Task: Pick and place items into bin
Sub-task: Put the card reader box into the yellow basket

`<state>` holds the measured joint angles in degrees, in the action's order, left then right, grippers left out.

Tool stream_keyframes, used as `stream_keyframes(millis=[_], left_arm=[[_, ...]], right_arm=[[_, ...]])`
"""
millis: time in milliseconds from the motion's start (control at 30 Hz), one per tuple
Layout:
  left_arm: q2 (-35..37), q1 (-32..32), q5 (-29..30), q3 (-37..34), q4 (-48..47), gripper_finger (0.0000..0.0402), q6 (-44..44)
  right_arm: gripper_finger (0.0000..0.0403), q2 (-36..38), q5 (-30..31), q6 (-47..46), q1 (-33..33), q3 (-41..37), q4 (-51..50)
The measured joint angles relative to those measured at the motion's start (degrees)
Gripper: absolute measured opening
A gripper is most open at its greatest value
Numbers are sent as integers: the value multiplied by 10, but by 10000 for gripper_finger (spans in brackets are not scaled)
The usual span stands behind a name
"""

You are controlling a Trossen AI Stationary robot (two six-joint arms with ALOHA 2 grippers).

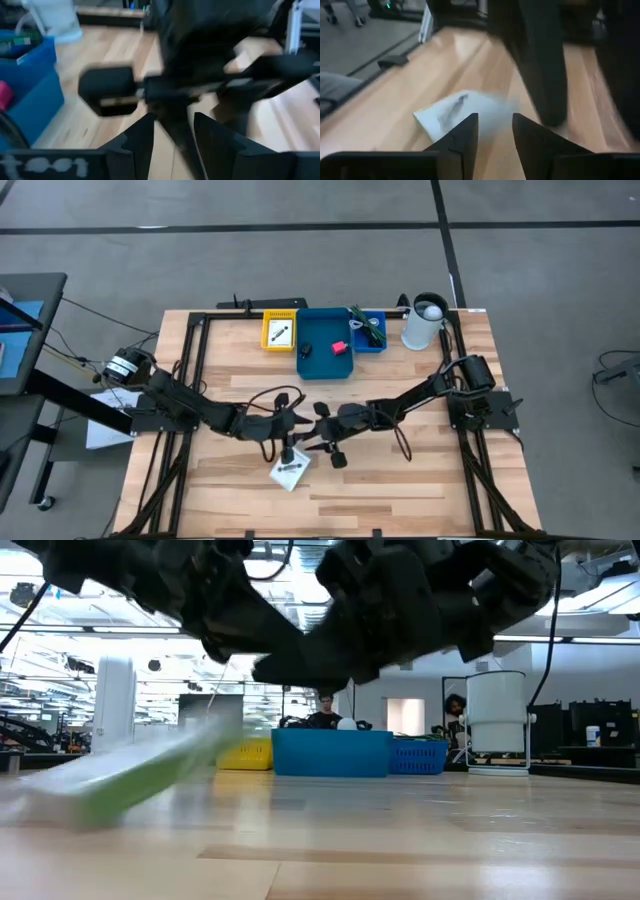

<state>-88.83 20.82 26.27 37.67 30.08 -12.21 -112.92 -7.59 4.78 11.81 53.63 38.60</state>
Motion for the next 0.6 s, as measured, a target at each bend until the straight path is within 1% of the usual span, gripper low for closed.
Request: stream_keyframes(millis=[133, 267, 333, 400, 500, 600], left_arm=[[0, -10, -22, 0, 1, 130, -7], [0, 0, -25, 0, -1, 130, -7], [0, 11, -25, 0, -16, 130, -18], [0, 27, -26, 0, -48, 130, -41], [0, 56, -23, 0, -120, 130, -83], [0, 85, -16, 0, -201, 130, -131]], right_arm=[[118, 0, -5, -2, 1, 17, -50], [118, 0, -6, 0, 6, 20, -83], [118, 0, -8, -2, 9, 20, -95], [118, 1, -13, -2, 16, 20, -105], [118, 1, -12, -2, 28, 20, -139], [119, 1, 13, -6, 39, 20, -178]])
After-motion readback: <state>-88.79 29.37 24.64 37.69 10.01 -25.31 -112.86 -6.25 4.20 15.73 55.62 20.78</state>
